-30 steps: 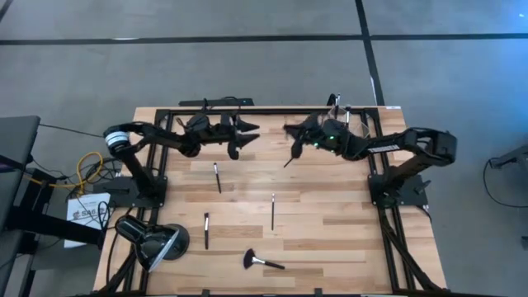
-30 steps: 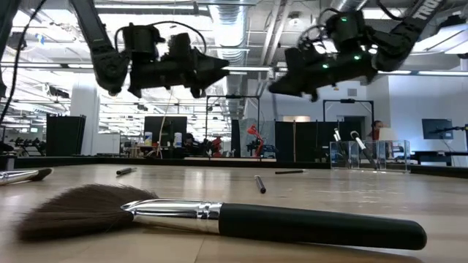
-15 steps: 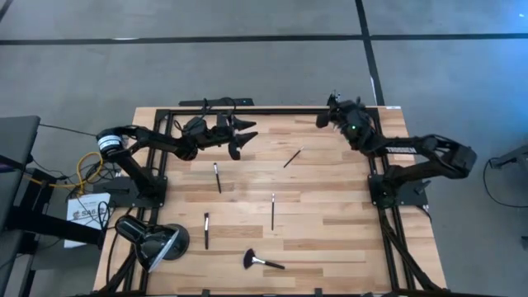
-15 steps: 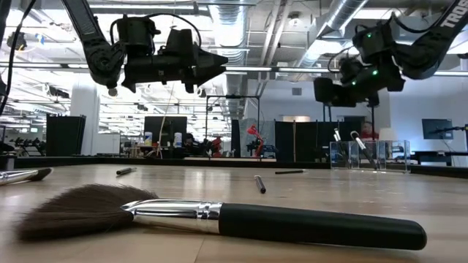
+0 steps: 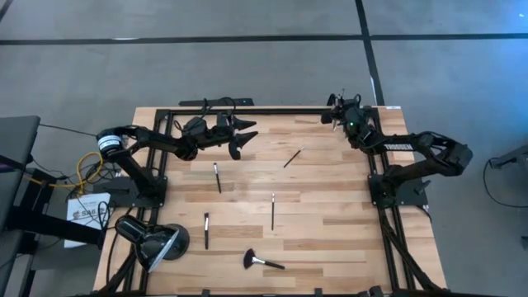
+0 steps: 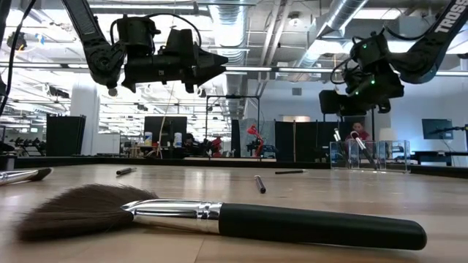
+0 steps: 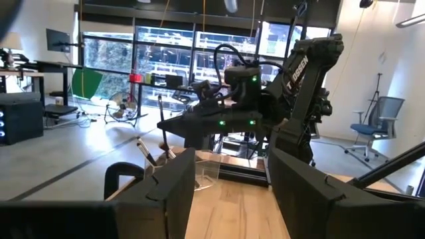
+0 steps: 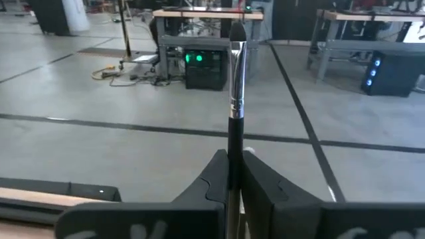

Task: Put items in baskets/containers
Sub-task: Put the black eyeshadow brush into the transparent organizer

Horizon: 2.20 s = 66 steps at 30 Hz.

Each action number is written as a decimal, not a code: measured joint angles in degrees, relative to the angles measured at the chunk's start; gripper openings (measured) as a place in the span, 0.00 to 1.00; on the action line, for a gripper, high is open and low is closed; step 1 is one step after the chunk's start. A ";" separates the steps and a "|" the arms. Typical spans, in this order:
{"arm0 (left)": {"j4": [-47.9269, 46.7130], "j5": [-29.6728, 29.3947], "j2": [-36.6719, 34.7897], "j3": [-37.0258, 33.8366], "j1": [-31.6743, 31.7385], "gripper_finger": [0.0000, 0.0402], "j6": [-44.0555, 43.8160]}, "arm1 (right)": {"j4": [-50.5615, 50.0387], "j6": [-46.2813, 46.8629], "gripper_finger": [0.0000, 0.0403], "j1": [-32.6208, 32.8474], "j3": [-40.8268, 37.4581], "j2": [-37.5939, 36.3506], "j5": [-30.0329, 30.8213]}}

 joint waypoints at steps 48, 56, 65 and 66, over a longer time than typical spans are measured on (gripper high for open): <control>-0.96 0.00 0.04 0.04 0.00 0.46 -0.22 | -9.05 4.15 0.14 -0.62 3.31 1.76 -12.00; -1.35 -0.44 0.04 0.04 0.02 0.46 -0.22 | -15.59 4.23 0.14 6.72 6.55 -6.70 -12.37; -2.27 -0.69 0.04 0.04 0.02 0.46 -0.63 | -34.31 7.67 0.13 12.50 14.80 -4.45 -21.00; -2.43 -0.99 0.04 0.04 0.02 0.46 -0.63 | -34.65 7.69 0.13 12.89 15.30 -3.74 -22.70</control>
